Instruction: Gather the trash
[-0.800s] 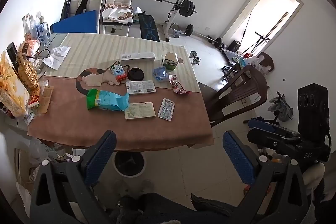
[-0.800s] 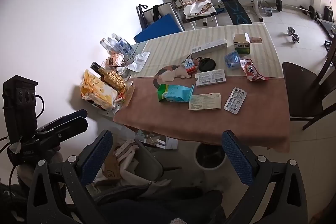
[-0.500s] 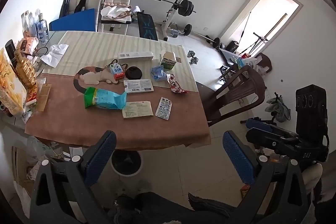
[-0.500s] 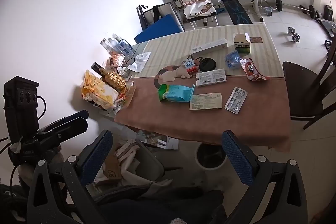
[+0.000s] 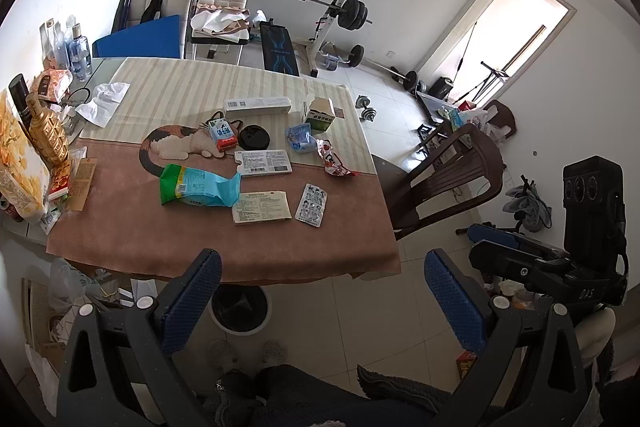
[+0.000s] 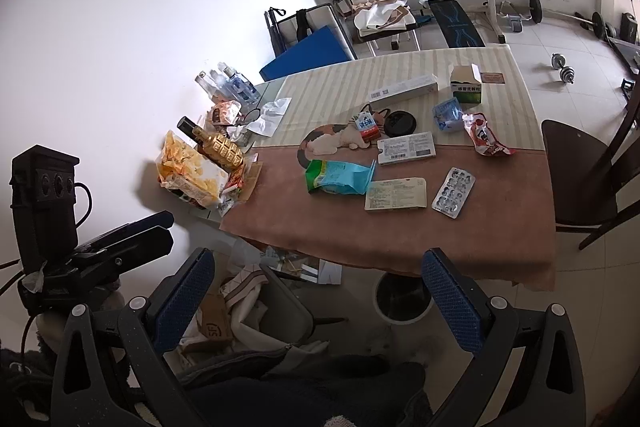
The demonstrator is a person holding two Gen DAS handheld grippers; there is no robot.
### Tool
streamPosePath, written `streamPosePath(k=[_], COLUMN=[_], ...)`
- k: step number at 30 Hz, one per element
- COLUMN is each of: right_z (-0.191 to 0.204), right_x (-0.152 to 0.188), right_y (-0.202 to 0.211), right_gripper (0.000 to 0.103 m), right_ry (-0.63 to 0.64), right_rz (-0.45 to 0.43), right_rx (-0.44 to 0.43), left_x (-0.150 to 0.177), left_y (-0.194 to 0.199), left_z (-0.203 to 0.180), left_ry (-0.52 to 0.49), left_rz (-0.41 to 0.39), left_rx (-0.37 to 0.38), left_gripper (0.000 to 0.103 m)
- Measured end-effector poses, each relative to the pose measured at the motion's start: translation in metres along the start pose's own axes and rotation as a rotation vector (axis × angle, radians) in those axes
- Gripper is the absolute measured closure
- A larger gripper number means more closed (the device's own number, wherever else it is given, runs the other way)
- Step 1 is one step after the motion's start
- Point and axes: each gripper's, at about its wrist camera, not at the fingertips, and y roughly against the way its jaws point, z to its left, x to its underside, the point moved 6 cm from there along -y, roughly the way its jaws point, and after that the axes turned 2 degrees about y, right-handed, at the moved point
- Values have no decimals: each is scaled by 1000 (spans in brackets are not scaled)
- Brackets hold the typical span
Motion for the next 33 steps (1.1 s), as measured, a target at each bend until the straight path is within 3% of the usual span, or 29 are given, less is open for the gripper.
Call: streamPosePath(k=[33], right_z=[2], right_x=[0], right_y=[9], right_gripper=[0], right_ry=[0], right_rz=[-5], right_rx=[3], left_x=[-5], left_y=[4], left_z=[-4], left_ry=[-18], left_rz=[2], left_rx=[21], left_gripper=[0])
